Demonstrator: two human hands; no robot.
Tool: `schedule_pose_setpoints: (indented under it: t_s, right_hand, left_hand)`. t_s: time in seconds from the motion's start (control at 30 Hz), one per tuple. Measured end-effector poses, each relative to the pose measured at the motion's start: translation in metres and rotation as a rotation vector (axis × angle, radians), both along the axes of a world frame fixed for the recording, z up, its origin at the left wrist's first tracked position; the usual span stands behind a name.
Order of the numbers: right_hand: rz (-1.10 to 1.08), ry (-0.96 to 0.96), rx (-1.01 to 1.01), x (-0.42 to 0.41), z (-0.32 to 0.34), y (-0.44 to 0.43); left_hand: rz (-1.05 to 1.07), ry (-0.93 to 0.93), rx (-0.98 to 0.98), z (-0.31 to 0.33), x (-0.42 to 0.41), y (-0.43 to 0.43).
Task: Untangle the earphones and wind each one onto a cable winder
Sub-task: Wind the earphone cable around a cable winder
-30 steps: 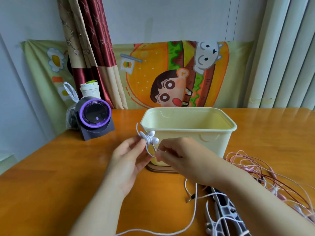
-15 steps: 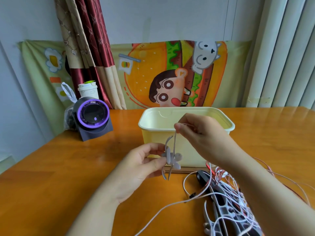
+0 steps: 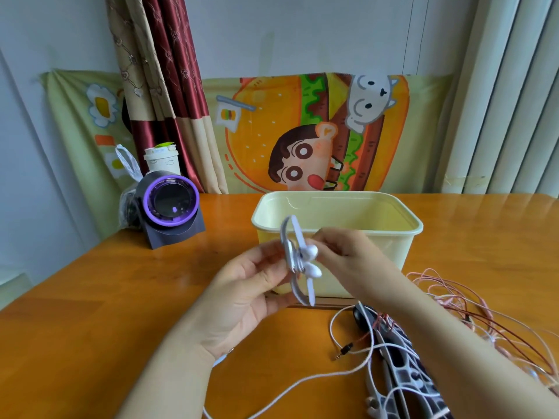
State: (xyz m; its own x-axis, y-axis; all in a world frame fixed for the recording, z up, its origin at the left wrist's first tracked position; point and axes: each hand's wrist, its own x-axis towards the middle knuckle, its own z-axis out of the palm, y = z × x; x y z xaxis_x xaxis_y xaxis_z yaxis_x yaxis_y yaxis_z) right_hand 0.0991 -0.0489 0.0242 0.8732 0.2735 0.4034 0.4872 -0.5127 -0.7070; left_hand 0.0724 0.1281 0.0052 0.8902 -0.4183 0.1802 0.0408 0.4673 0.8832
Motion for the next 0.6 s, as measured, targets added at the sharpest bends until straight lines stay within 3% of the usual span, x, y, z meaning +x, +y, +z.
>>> schedule_pose_setpoints:
  t_s: [0.17, 0.3, 0.6]
  right_hand:
    - [0.162, 0.126, -0.159, -0.007, -0.003, 0.008]
    - [0.138, 0.113, -0.231, -0.009, -0.001, 0.011]
    - [0.123, 0.079, -0.380, -0.017, 0.007, 0.010]
  left_hand:
    - [0.198, 0.176, -0.189, -0.003, 0.010, 0.004]
    - [0.304, 0.244, -0.141, -0.006, 0.012, 0.000]
    - [0.330, 0.330, -0.158, -0.007, 0.014, -0.004]
